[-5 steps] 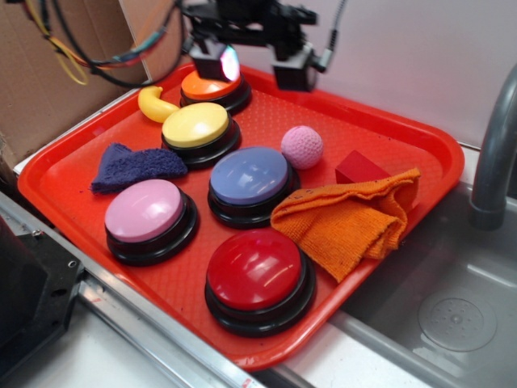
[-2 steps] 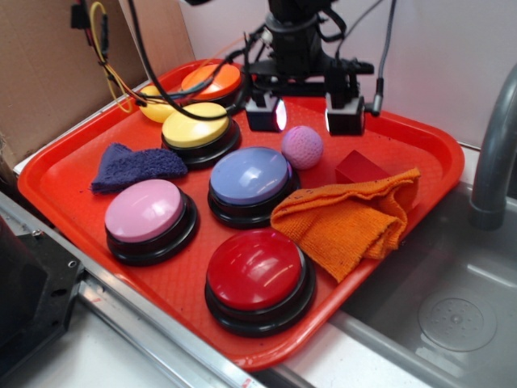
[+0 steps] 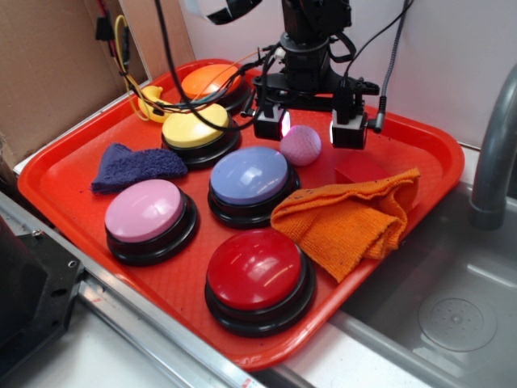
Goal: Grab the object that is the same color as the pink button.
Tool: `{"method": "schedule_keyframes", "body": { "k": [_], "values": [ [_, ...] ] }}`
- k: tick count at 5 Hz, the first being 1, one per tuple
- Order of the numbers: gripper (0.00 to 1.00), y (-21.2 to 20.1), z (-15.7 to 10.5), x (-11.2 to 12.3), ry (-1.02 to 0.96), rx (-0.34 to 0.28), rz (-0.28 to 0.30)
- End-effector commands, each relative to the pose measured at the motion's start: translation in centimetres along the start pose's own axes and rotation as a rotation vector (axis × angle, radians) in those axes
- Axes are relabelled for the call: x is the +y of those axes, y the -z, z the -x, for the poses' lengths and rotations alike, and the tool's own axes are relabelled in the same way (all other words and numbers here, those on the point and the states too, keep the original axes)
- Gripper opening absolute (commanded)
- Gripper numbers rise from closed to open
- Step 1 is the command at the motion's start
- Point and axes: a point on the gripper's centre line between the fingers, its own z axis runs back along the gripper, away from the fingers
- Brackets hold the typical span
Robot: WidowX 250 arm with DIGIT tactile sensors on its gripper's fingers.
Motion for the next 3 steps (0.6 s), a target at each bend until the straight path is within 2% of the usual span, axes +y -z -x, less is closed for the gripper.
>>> {"method": "schedule_keyframes", "body": {
  "k": [1, 2, 3],
  "values": [
    [0.0, -1.97, -2.43, 0.2, 0.004, -0.012, 0.054],
    [0.0, -2.48, -2.57, 0.24, 0.032, 0.0, 0.061],
    [0.0, -2.91, -3.09, 0.65, 0.014, 0.001, 0.018]
  ]
}}
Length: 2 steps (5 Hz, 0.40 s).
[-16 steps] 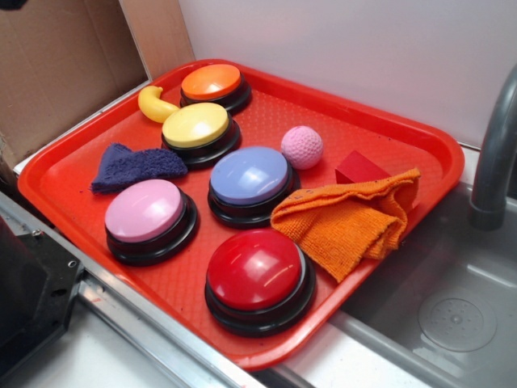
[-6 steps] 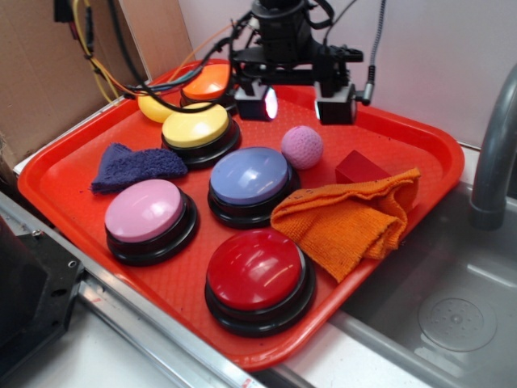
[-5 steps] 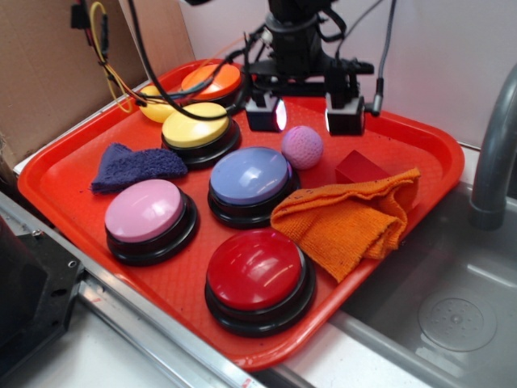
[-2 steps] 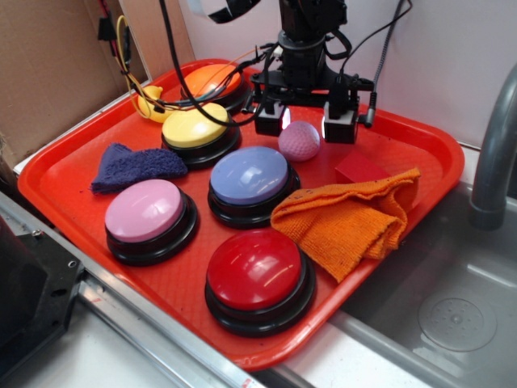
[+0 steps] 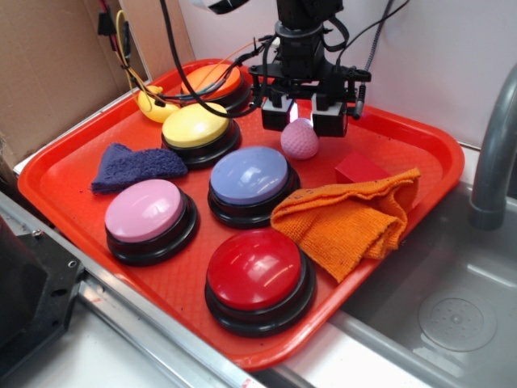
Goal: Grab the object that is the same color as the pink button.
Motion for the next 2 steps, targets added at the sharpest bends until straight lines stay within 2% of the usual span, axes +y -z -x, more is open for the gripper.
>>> {"method": "schedule_keyframes", "body": {
  "k": [1, 2],
  "values": [
    [0.0, -3.3, -2.5, 0.2, -0.005, -0.089, -0.013],
    [0.0, -5.6, -2.9, 0.6, 0.079, -0.067, -0.051]
  ]
}}
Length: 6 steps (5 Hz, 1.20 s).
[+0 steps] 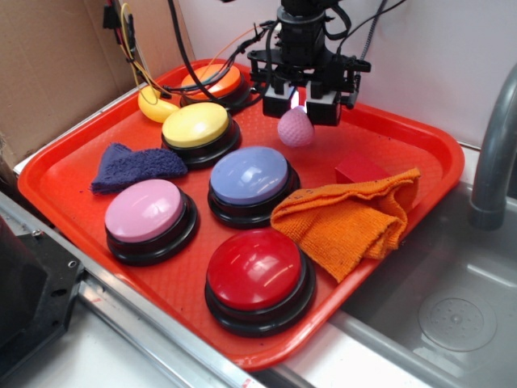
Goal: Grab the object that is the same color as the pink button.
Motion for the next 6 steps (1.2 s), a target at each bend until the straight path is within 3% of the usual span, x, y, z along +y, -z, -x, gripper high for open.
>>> {"method": "schedule_keyframes", "body": {
  "k": [1, 2, 3, 4, 5, 6],
  "values": [
    [0.0, -7.8, -1.9, 1.3, 0.209, -0.006, 0.031],
    [0.0, -11.7, 1.0, 2.9, 0.285, 0.004, 0.097],
    [0.0, -14.0, 3.7, 4.8, 0.341, -0.003, 0.14],
    [0.0, -14.9, 5.8, 7.1, 0.354, 0.029, 0.175],
    [0.0, -15.8, 7.7, 9.1, 0.35, -0.004, 0.178],
    [0.0, -16.2, 7.8, 10.1, 0.337, 0.004, 0.201]
  ]
}}
